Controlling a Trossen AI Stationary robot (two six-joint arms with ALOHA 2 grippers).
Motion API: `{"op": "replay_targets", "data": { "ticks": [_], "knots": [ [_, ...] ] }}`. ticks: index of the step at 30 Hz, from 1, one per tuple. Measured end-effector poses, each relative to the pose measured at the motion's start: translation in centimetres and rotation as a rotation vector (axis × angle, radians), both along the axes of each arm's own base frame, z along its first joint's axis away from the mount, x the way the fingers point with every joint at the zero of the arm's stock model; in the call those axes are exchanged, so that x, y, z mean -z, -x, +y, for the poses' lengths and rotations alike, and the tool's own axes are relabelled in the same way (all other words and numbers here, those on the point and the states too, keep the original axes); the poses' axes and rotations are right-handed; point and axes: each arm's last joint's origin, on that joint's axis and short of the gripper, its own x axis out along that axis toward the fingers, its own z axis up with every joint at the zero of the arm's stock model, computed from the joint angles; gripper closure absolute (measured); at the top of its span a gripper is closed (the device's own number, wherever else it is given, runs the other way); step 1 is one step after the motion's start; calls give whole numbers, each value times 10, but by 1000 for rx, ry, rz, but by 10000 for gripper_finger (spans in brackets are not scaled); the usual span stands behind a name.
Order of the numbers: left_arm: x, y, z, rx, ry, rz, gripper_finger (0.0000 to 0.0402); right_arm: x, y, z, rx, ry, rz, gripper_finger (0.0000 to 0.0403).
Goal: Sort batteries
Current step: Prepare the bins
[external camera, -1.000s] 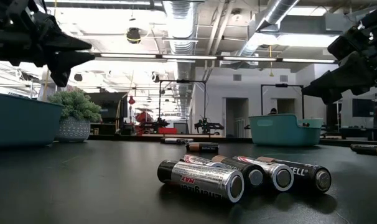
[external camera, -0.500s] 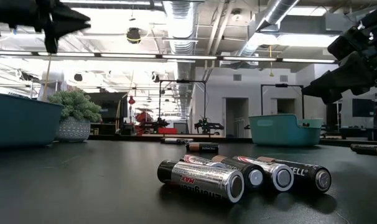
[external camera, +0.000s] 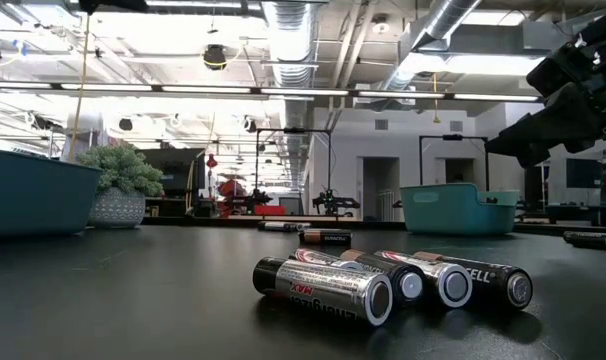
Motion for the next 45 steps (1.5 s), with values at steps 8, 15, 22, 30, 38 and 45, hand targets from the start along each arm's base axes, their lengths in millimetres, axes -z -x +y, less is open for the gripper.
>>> {"op": "replay_targets", "data": {
  "ticks": [8, 15, 22, 30, 38, 45],
  "knots": [
    [0, -33, 0, 58, -86, 366, 396, 0, 0, 0, 0, 0, 0, 239],
    [23, -62, 0, 164, -193, 683, 334, 0, 0, 0, 0, 0, -1, 239],
    [48, -88, 0, 258, -237, 973, 262, 0, 0, 0, 0, 0, -1, 239],
    [76, -109, -10, 488, -206, 1272, 267, 0, 0, 0, 0, 0, 0, 239],
    [99, -130, -27, 661, -220, 1413, 286, 0, 0, 0, 0, 0, 0, 239],
    [115, -143, -38, 734, -183, 1475, 287, 0, 0, 0, 0, 0, -1, 239]
  ]
}}
